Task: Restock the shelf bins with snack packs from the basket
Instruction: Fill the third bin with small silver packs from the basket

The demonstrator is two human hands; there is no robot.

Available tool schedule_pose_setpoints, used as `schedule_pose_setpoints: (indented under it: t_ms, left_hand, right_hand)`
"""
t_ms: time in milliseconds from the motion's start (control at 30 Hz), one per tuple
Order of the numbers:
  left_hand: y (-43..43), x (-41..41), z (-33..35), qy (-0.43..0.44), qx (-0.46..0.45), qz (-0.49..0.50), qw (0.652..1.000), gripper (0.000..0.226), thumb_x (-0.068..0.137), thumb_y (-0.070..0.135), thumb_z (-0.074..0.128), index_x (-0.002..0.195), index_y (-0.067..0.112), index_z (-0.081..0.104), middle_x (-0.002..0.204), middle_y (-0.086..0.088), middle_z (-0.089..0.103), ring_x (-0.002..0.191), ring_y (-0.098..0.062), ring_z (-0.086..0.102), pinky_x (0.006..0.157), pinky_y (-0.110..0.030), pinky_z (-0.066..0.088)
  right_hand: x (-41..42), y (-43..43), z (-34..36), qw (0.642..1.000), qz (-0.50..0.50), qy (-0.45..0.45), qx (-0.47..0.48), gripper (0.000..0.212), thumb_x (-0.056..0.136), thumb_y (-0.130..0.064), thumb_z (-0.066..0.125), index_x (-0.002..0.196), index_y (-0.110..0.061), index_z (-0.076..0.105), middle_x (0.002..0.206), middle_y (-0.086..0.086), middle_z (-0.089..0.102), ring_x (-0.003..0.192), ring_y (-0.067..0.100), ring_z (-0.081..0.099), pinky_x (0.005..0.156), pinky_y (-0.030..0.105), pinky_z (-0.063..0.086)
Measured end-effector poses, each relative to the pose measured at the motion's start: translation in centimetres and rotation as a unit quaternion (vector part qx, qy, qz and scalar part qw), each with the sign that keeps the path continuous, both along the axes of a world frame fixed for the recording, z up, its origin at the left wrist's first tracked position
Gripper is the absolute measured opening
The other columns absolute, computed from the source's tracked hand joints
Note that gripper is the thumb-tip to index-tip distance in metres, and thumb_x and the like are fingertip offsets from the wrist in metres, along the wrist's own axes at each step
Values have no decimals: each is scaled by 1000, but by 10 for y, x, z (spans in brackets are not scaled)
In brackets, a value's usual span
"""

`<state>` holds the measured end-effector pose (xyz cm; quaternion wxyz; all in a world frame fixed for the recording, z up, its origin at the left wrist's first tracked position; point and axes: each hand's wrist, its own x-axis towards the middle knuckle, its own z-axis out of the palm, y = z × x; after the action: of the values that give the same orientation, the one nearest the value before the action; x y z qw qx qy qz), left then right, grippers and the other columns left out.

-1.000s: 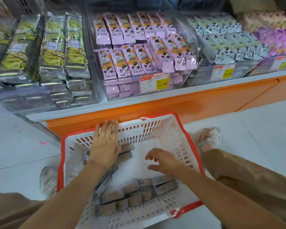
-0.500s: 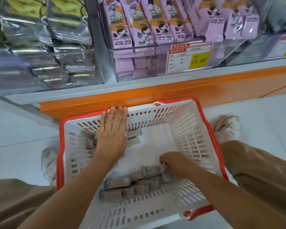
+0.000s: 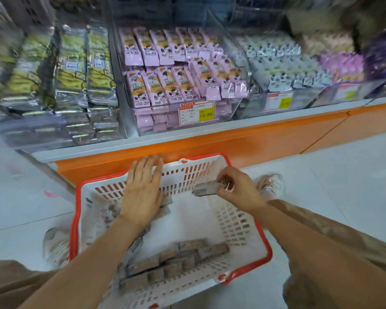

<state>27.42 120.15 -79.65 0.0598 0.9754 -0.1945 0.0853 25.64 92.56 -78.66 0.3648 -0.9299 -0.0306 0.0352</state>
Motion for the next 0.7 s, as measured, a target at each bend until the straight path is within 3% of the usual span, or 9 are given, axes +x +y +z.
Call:
schedule_pose_setpoints:
  t_ms: [100,200,367,433,533,700]
  left_hand:
    - [-18,-6,39,-93,-60,-41,993,83,71,9,75,146,0,40,144,-19,38,136,-38,31,121,-46,7]
    - [-36,-1,78,-162,-76,-64,982,79,74,12,68,147,0,39,147,-16,31,139,-36,27,121,-44,4]
    - [-54,25,125,-143,-27,0,989,88,83,16,60,157,8,14,164,-16,10,152,-32,2,122,-44,-10]
    - [-56,31,130,-117,-11,27,993,90,87,20,58,158,9,3,165,-13,0,152,-28,-7,120,-42,-18]
    - [-57,34,129,-91,-2,36,995,92,89,21,56,157,11,-5,165,-11,-5,152,-27,-13,116,-40,-24]
    - [-54,37,127,-94,19,23,995,96,82,18,62,157,8,4,165,-14,9,152,-30,2,119,-41,-19]
  right_hand:
    - [-10,-10,46,988,-83,-91,92,19,78,-20,72,88,-14,57,79,-1,60,69,5,55,63,20,46]
    - [-18,-20,90,957,-124,-214,151,26,76,-32,64,88,-11,54,81,-5,57,71,0,52,65,12,42]
    - [-9,-41,146,914,-173,-319,182,15,88,-10,66,93,-9,51,86,-5,54,75,0,52,69,16,43]
    - [6,-42,162,904,-193,-341,173,15,90,-10,66,93,-9,52,89,2,56,76,3,55,68,18,46]
    - [36,-40,171,900,-210,-358,129,14,90,-16,65,90,-13,51,90,4,55,79,15,56,67,30,49]
    - [85,-33,163,914,-225,-336,18,15,90,-21,63,89,-15,49,93,2,51,78,16,50,68,37,47]
